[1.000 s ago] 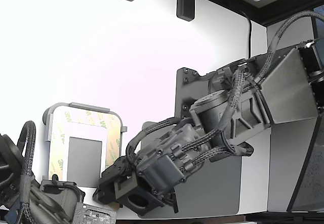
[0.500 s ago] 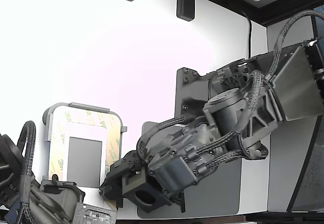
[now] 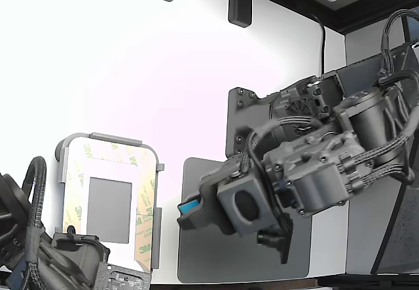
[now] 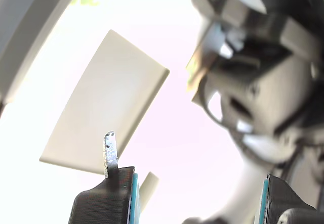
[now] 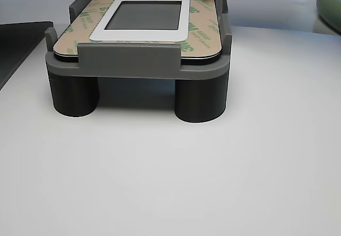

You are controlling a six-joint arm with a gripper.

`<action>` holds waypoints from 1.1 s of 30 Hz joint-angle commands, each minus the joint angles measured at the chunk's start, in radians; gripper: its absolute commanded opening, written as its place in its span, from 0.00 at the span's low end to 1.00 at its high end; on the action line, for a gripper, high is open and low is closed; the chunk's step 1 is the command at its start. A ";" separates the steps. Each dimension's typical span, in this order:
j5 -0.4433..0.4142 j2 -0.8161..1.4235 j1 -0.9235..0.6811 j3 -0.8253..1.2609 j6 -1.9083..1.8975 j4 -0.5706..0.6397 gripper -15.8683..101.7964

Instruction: Peel off protective film from adhesive tape.

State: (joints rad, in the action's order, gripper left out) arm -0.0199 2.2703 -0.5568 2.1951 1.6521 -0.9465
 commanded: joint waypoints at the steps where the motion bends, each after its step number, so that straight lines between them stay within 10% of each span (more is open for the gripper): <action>1: -0.012 0.218 0.014 0.094 -0.160 0.077 0.91; 2: -0.028 0.272 0.015 0.123 -0.256 0.101 0.79; 4: -0.020 0.357 0.052 0.150 -0.430 0.132 0.98; 6: -0.035 0.430 0.110 0.175 -0.657 0.195 0.87; 9: -0.161 0.537 0.215 0.204 -1.138 0.281 0.98; 14: -0.241 0.683 0.348 0.227 -1.657 0.115 0.98; 21: 0.006 0.684 0.627 0.342 -1.743 -0.026 0.98; 33: 0.141 0.684 0.710 0.443 -1.680 -0.015 0.98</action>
State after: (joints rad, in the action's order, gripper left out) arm 0.1181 2.9330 0.1335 2.6615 -0.0322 -0.9695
